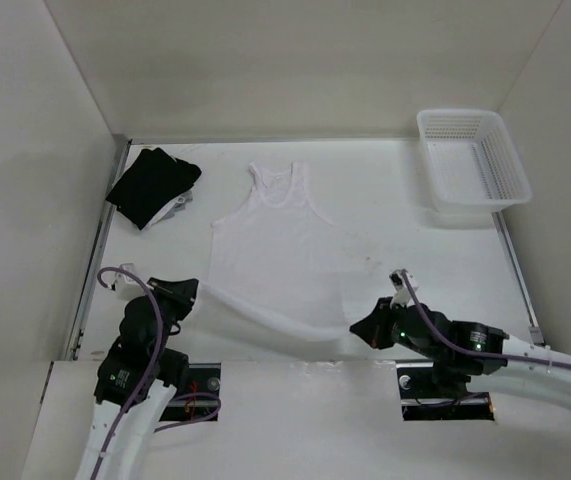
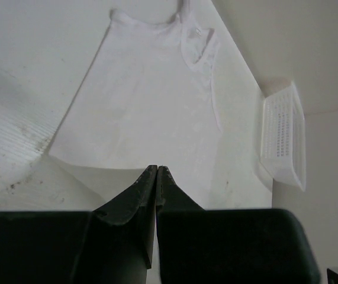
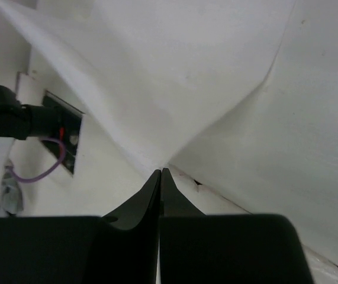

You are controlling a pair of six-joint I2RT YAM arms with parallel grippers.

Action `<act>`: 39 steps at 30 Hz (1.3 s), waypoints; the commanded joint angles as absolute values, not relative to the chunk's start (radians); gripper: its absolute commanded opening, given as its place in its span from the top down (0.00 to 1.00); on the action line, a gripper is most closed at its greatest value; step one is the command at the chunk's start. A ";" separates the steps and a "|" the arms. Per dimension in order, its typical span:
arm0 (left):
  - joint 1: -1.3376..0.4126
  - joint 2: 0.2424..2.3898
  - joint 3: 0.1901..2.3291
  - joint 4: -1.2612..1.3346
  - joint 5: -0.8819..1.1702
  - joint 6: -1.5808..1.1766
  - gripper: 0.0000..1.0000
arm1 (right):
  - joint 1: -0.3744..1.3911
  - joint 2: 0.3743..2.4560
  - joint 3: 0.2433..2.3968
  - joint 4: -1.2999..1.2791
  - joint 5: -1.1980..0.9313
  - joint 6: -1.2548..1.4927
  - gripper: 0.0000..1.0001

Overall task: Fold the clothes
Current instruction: Fold the tank top

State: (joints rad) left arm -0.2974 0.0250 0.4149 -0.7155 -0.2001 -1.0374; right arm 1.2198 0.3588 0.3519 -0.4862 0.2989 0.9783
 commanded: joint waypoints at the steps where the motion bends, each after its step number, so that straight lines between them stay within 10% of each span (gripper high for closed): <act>1: -0.292 0.099 0.457 -0.639 -0.288 -1.060 1.00 | 1.224 0.522 0.480 -0.457 0.466 0.967 0.99; 13: -0.160 1.165 0.699 0.291 -0.356 -0.994 1.00 | 0.408 1.326 0.910 0.199 -0.055 0.649 1.00; 22: -0.079 1.845 1.387 0.203 -0.324 -0.947 0.97 | 0.235 2.001 1.647 0.074 -0.181 0.687 0.99; 24: -0.068 1.961 1.513 0.141 -0.279 -0.919 0.85 | 0.234 2.121 1.803 0.017 -0.186 0.696 0.82; 27: -0.057 1.987 1.510 0.114 -0.253 -0.913 0.65 | 0.238 2.168 1.867 -0.041 -0.193 0.686 0.57; 32: -0.102 1.728 1.119 0.243 -0.299 -0.914 0.72 | 0.246 1.959 1.546 0.082 -0.146 0.667 0.56; 39: -0.171 1.444 0.566 0.383 -0.257 -0.994 0.79 | 0.321 1.675 1.008 0.285 -0.103 0.702 0.95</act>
